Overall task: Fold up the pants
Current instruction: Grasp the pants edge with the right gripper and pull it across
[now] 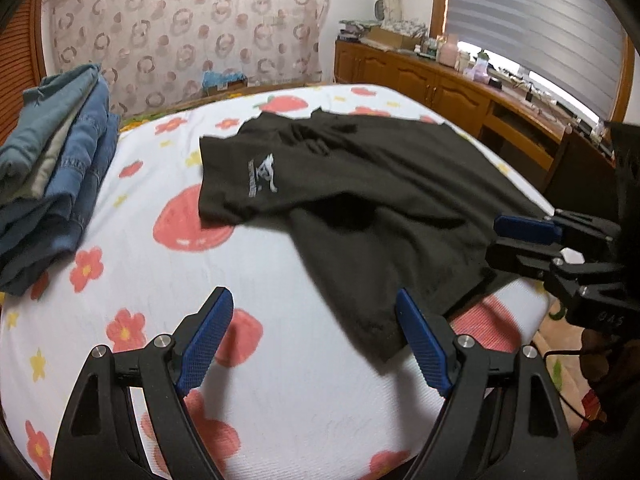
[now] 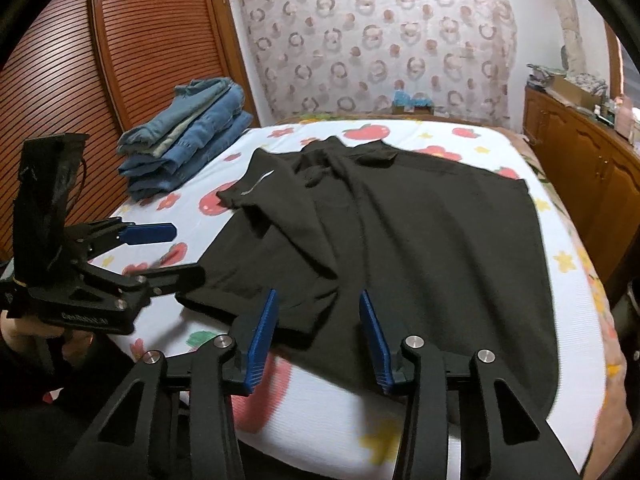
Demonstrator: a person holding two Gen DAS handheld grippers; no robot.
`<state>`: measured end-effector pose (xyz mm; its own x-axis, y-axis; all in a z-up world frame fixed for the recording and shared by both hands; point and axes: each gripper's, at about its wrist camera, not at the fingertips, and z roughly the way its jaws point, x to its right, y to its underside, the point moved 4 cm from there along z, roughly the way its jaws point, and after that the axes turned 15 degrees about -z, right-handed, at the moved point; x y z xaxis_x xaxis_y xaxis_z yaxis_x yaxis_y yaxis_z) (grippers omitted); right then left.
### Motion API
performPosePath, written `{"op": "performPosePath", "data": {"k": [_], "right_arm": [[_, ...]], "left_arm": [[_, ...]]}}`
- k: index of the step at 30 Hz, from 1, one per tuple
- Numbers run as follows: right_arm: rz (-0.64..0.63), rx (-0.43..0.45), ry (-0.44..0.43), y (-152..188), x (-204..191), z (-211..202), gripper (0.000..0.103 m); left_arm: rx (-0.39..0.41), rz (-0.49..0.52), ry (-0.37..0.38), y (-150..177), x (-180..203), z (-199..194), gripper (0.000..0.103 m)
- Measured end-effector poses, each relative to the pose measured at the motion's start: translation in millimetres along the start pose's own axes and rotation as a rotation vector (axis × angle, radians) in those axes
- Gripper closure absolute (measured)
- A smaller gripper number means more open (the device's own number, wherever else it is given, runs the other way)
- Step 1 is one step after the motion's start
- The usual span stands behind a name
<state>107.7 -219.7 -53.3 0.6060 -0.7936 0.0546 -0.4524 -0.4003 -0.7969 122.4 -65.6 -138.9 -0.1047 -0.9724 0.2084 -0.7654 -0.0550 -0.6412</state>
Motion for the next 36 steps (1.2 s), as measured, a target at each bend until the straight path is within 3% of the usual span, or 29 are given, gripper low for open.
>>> {"op": "performPosePath", "data": {"k": [8, 12, 15, 24, 36], "right_arm": [[-0.014, -0.025, -0.034, -0.3, -3.2, 7.2, 0.074], [-0.019, -0.028, -0.041, -1.5, -7.4, 9.1, 0.091], [-0.008, -0.002, -0.039, -5.4, -4.9, 6.5, 0.097], [0.014, 0.117, 0.049, -11.1, 18.4, -34.8, 0.098], [0.030, 0.155, 0.128, 4.7, 18.6, -66.7, 0.098]], "left_arm": [[-0.014, -0.040, 0.015, 7.0, -5.4, 0.4, 0.019], [-0.005, -0.052, 0.020, 6.9, -5.6, -2.2, 0.019], [0.015, -0.060, 0.035, 3.8, -3.7, -8.1, 0.019], [0.041, -0.064, 0.065, -8.3, 5.9, -18.5, 0.019], [0.064, -0.013, 0.097, -35.7, 37.7, -17.2, 0.019]]}}
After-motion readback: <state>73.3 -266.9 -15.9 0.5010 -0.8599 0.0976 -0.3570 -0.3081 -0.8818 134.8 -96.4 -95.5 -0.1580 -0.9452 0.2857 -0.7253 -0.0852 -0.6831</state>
